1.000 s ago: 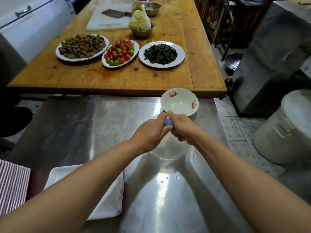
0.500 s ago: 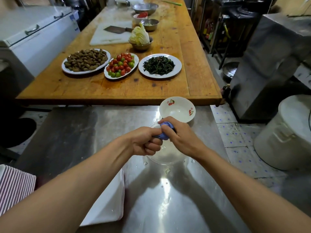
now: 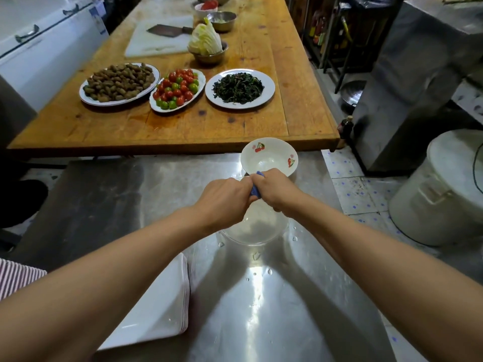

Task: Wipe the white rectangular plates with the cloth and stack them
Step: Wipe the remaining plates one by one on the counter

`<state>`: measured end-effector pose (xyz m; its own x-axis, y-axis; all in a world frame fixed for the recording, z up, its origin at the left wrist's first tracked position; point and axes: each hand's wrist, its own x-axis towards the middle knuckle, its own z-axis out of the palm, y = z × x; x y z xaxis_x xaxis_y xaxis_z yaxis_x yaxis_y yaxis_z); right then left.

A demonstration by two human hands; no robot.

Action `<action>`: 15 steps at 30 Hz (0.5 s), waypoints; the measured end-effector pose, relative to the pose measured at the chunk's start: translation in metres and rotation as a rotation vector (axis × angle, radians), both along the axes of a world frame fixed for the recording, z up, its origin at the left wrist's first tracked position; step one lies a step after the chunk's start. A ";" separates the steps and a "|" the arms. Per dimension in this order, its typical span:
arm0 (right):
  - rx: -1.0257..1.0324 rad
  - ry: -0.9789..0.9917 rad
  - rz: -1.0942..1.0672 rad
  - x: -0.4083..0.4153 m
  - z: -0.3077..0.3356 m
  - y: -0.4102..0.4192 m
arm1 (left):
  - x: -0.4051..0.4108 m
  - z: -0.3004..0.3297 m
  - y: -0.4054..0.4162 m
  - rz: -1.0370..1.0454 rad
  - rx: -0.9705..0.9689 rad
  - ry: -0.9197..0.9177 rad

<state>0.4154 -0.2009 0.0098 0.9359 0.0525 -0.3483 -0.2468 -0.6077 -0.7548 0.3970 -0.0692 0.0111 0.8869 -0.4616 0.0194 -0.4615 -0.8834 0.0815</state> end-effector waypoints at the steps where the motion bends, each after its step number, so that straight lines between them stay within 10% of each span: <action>1: 0.032 0.047 -0.050 0.001 -0.001 0.001 | 0.001 -0.003 -0.001 -0.012 0.016 -0.034; 15: 0.129 0.225 -0.261 0.008 -0.008 0.016 | 0.011 -0.012 -0.002 -0.088 0.244 -0.191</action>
<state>0.4235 -0.1853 0.0018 0.8245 -0.1206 -0.5529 -0.5493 -0.4056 -0.7306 0.4082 -0.0712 -0.0009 0.8345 -0.5476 0.0611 -0.5233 -0.8224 -0.2231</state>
